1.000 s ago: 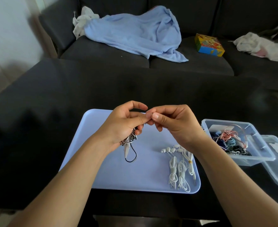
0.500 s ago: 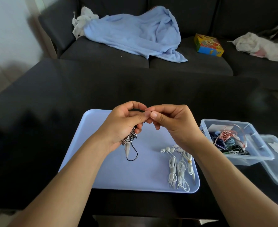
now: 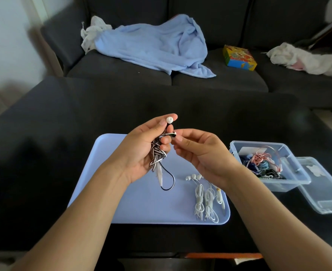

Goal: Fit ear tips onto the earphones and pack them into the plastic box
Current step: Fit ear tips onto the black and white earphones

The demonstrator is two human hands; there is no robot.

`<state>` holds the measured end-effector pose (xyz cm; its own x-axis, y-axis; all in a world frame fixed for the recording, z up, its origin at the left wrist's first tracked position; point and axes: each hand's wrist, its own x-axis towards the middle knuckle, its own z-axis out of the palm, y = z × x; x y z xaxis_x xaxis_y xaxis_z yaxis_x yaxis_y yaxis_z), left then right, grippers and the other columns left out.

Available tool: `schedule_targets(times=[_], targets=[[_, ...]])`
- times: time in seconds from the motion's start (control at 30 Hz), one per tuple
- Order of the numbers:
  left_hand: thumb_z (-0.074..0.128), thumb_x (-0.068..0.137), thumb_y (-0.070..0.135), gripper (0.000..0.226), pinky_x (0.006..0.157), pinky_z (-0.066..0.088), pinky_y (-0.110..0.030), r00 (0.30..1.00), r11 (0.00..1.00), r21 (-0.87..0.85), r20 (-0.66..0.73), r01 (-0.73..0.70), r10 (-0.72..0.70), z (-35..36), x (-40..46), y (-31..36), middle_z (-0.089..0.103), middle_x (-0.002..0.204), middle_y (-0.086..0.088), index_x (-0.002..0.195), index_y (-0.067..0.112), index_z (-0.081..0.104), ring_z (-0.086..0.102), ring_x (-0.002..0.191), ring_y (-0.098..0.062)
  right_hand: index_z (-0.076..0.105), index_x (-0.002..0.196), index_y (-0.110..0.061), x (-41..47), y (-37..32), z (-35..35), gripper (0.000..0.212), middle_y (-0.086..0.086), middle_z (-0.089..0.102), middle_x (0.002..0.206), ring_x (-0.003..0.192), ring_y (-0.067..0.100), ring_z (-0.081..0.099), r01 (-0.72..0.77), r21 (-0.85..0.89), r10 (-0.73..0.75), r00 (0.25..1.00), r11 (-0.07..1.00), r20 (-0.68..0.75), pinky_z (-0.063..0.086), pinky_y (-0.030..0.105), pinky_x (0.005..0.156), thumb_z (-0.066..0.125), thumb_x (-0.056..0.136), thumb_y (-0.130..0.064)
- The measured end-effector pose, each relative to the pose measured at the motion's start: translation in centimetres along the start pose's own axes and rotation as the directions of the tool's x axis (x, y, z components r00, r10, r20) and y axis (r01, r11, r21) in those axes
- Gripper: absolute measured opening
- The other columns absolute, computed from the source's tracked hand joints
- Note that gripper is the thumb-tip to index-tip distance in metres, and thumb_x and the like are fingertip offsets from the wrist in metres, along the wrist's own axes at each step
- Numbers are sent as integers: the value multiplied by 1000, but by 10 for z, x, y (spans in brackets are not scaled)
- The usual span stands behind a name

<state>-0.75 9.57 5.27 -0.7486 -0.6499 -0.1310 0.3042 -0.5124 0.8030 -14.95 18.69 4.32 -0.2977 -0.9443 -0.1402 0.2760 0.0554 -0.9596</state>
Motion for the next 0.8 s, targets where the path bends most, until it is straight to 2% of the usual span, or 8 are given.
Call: schedule_targets(times=[0.2, 0.3, 0.37, 0.47, 0.57, 0.63, 0.7, 0.8], targets=[[56, 99, 13, 16, 52, 49, -19, 993, 999, -11, -117, -30, 28, 11, -7, -11, 64, 79, -2, 104, 9, 71, 54, 58, -8, 68, 109, 5, -13, 0, 2, 23, 14, 70, 94, 84, 19, 67, 14, 25, -14, 1000, 1000, -16, 57, 25, 79, 67, 90, -8], [61, 97, 16, 15, 53, 50, -21, 980, 999, 45, -199, 0, 9, 20, -8, -20, 63, 77, -3, 105, 9, 72, 56, 60, -9, 70, 104, 1, -18, -2, -1, 15, 10, 71, 87, 79, 16, 68, 71, 29, -67, 993, 997, -98, 56, 22, 74, 67, 91, -7], [61, 97, 18, 17, 54, 51, -23, 968, 990, 137, -250, 20, 15, 21, -5, -26, 65, 80, -2, 106, 11, 73, 59, 64, -10, 72, 104, -3, -20, -3, -5, 14, 8, 74, 86, 76, 17, 70, 115, -82, -128, 976, 990, -173, 57, 23, 73, 69, 91, -9], [58, 99, 18, 20, 60, 53, -25, 970, 981, 193, -243, 26, 22, 24, 0, -33, 68, 84, -1, 108, 13, 75, 61, 71, -11, 75, 100, -11, -21, -3, -6, 10, 3, 77, 86, 75, 15, 72, 161, -320, -242, 942, 934, -231, 58, 23, 70, 71, 91, -13], [60, 98, 21, 19, 60, 51, -23, 963, 981, 189, -271, 42, 11, 32, 9, -46, 69, 81, 1, 107, 12, 74, 62, 70, -9, 76, 99, -13, -21, 1, -9, 9, 2, 76, 85, 75, 10, 70, 155, -400, -287, 911, 904, -295, 60, 23, 68, 70, 93, -14], [60, 98, 20, 20, 61, 51, -24, 946, 984, 169, -324, 48, 9, 38, 18, -56, 71, 85, -3, 109, 10, 73, 65, 71, -10, 76, 106, -19, -22, 3, -14, 14, -2, 76, 92, 82, 8, 71, 105, -458, -263, 918, 883, -296, 62, 29, 74, 70, 94, -21], [58, 97, 20, 24, 60, 53, -26, 918, 992, 113, -396, 58, -9, 44, 26, -64, 72, 89, -7, 112, 7, 71, 70, 74, -14, 70, 123, -27, -25, 6, -18, 29, -6, 73, 105, 95, 9, 71, 31, -453, -145, 965, 891, -218, 61, 35, 85, 69, 94, -30], [57, 97, 22, 22, 49, 53, -25, 889, 995, -27, -448, 93, -95, 59, 29, -71, 72, 86, -10, 105, 7, 70, 72, 69, -20, 55, 140, -35, -31, 7, -23, 44, -11, 67, 114, 103, 9, 68, -13, -484, -70, 986, 875, -153, 57, 33, 92, 64, 97, -33]])
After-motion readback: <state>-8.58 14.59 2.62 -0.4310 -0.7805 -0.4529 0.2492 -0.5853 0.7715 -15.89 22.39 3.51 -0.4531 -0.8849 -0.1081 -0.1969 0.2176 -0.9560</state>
